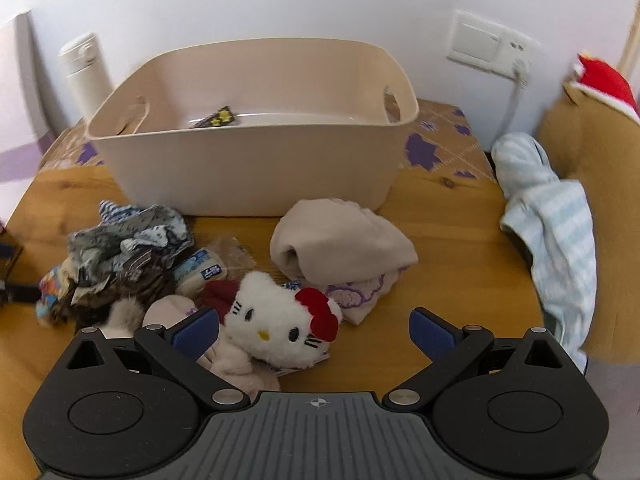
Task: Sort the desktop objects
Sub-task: 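Move both tools back toward the tissue pack and plush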
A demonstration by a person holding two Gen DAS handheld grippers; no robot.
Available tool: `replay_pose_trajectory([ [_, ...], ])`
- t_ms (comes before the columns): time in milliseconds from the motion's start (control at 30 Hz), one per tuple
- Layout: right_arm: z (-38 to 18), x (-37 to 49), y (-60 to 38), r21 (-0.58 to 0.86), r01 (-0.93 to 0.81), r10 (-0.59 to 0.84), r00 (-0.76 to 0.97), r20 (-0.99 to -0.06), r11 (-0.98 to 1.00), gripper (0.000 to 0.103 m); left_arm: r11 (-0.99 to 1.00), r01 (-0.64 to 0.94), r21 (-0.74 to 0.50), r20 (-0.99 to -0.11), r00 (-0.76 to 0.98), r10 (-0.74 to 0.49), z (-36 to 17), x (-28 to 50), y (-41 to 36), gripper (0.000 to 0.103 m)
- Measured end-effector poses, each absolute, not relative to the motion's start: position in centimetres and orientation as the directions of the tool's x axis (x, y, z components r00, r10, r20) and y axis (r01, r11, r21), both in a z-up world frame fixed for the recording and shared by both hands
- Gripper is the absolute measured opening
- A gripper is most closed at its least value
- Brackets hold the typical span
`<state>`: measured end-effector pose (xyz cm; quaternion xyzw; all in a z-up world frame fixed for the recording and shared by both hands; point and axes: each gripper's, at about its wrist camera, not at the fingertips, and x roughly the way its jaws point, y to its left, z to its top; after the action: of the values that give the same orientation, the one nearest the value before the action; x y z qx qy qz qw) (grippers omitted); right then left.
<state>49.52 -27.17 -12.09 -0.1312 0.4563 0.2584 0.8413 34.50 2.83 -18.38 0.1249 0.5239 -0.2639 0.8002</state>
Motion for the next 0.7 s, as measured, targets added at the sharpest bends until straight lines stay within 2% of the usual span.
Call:
replay_pose_trajectory([
  [133, -13.1, 49.6, -26.6, 0.067, -0.512, 0.316, 0.419, -0.851, 0.857, 0.103, 0.815, 0.574, -0.073, -0.919, 0.278, -0.278, -19.5, 34.7, 2.3, 0.082],
  [533, -14.3, 50.3, -24.7, -0.011, -0.45, 0.215, 0.447, -0.868, 0.893, 0.103, 0.819, 0.567, -0.089, -0.943, 0.217, -0.253, -22.3, 36.1, 1.3, 0.082],
  [633, -14.8, 50.8, -25.0, 0.029, -0.422, 0.224, 0.422, -0.879, 0.906, 0.092, 0.828, 0.551, -0.106, -0.946, 0.2, -0.254, -22.9, 36.4, 1.1, 0.081],
  [700, -15.0, 51.0, -25.2, 0.042, -0.405, 0.225, 0.416, -0.881, 0.913, 0.09, 0.826, 0.552, -0.111, -0.945, 0.198, -0.26, -23.0, 36.4, 1.0, 0.077],
])
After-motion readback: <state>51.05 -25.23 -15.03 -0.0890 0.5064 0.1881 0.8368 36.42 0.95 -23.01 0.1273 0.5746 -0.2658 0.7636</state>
